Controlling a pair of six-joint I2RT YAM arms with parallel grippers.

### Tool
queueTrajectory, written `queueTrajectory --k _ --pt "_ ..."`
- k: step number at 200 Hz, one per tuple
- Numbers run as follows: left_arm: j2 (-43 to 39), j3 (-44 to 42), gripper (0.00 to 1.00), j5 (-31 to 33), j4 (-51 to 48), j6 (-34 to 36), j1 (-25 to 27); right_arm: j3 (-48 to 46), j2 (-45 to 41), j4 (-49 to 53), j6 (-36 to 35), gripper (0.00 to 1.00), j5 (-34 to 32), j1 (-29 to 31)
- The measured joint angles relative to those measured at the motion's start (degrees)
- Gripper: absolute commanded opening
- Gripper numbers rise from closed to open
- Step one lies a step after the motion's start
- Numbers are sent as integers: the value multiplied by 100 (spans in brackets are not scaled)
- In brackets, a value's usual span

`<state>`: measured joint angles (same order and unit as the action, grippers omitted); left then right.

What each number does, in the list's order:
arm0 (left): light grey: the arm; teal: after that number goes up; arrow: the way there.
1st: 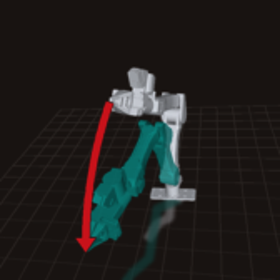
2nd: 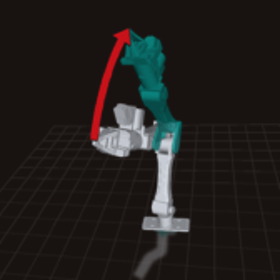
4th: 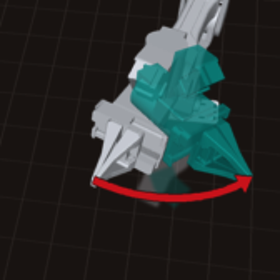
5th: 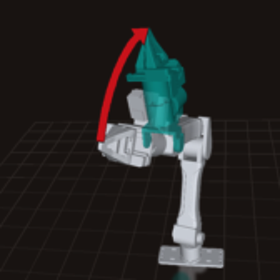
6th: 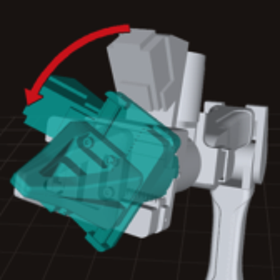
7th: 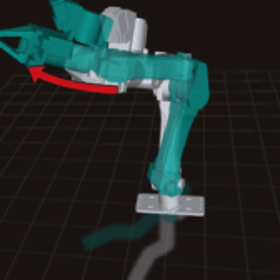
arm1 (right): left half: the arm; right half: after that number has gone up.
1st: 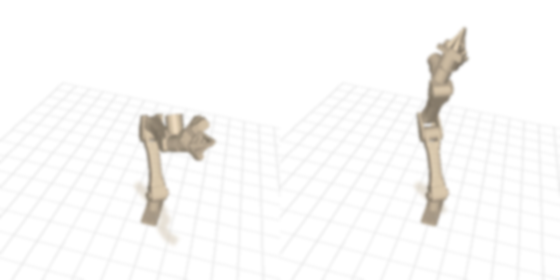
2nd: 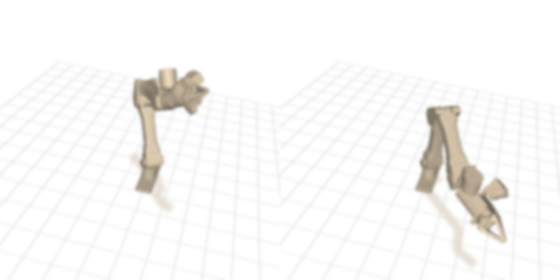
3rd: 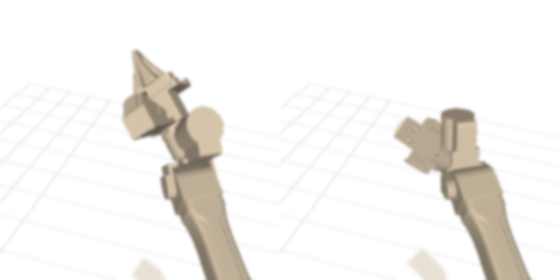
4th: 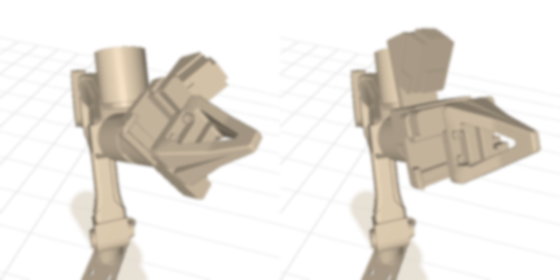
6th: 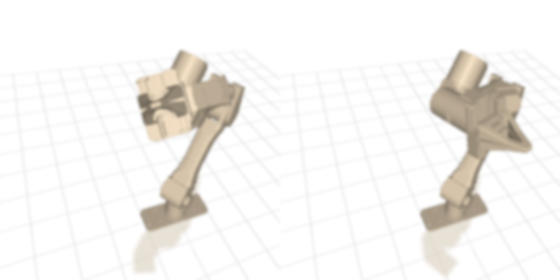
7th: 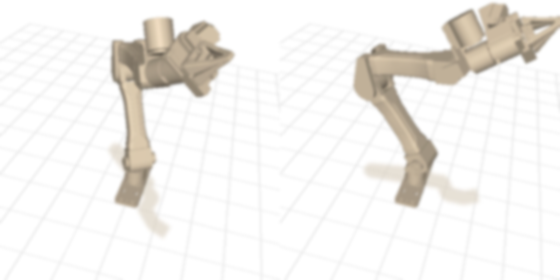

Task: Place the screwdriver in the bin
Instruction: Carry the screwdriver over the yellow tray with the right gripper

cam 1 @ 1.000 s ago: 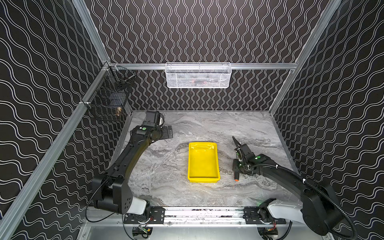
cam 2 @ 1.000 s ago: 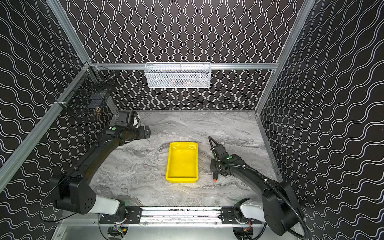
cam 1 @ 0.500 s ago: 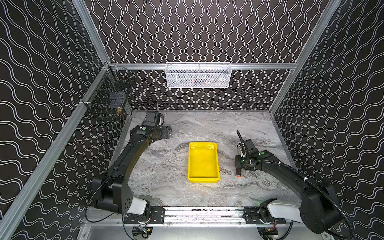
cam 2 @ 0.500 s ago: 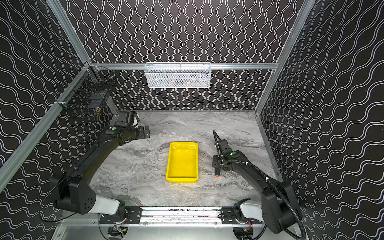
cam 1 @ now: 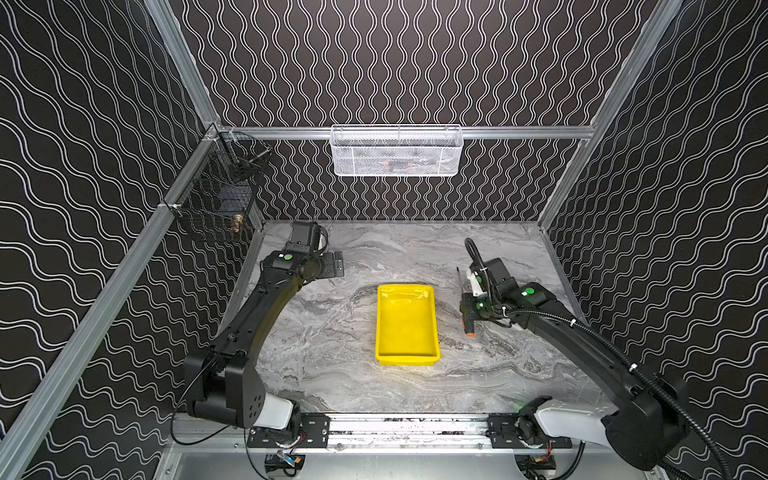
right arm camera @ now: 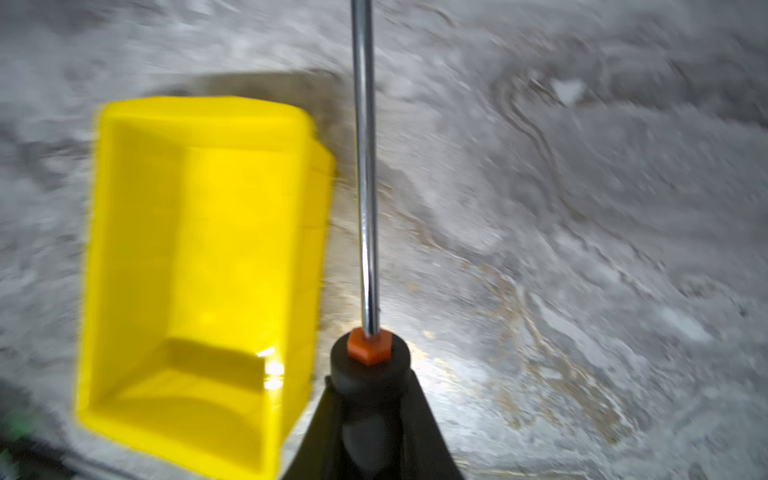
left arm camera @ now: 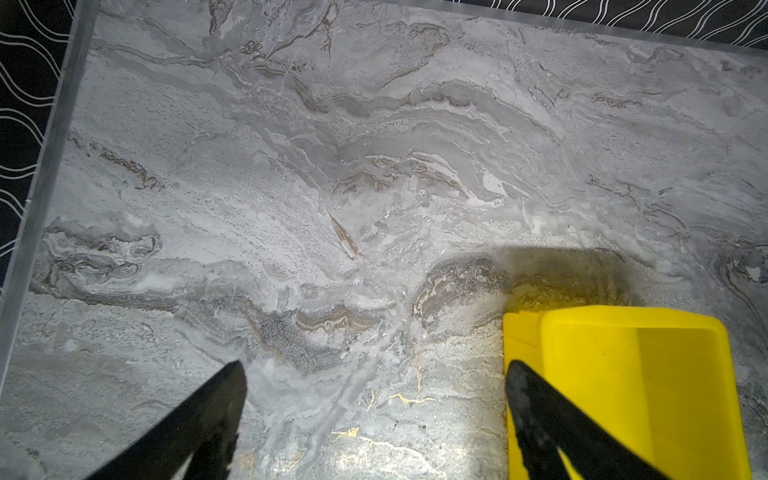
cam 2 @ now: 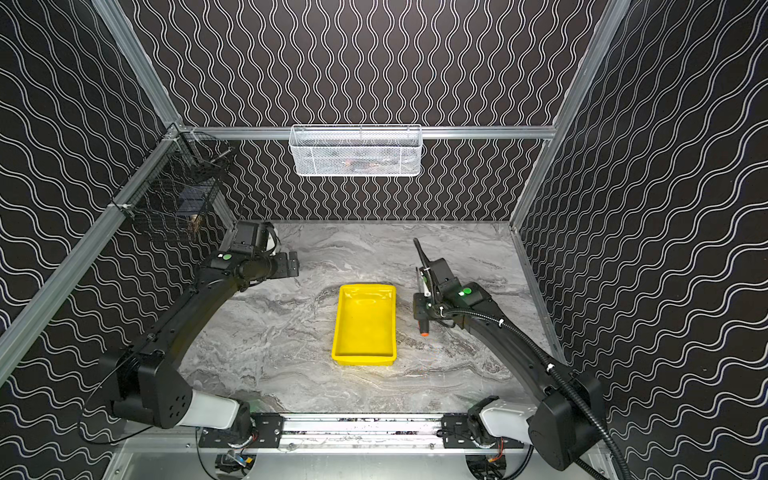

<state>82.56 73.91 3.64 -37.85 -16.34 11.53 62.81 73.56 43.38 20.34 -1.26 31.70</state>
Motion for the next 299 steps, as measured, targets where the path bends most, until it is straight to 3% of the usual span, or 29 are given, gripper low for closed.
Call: queueTrajectory --k 32,91,212,299 --pt "0 2 99 31 0 2 -2 695 616 33 13 3 59 798" --pt "-20 2 99 114 0 17 -4 925 1746 -286 114 3 219 1467" --pt "-116 26 99 79 -37 17 -101 656 2734 -1027 155 5 367 1657" --pt "-264 -22 99 76 -24 17 -140 649 3147 -1204 52 13 323 1657"
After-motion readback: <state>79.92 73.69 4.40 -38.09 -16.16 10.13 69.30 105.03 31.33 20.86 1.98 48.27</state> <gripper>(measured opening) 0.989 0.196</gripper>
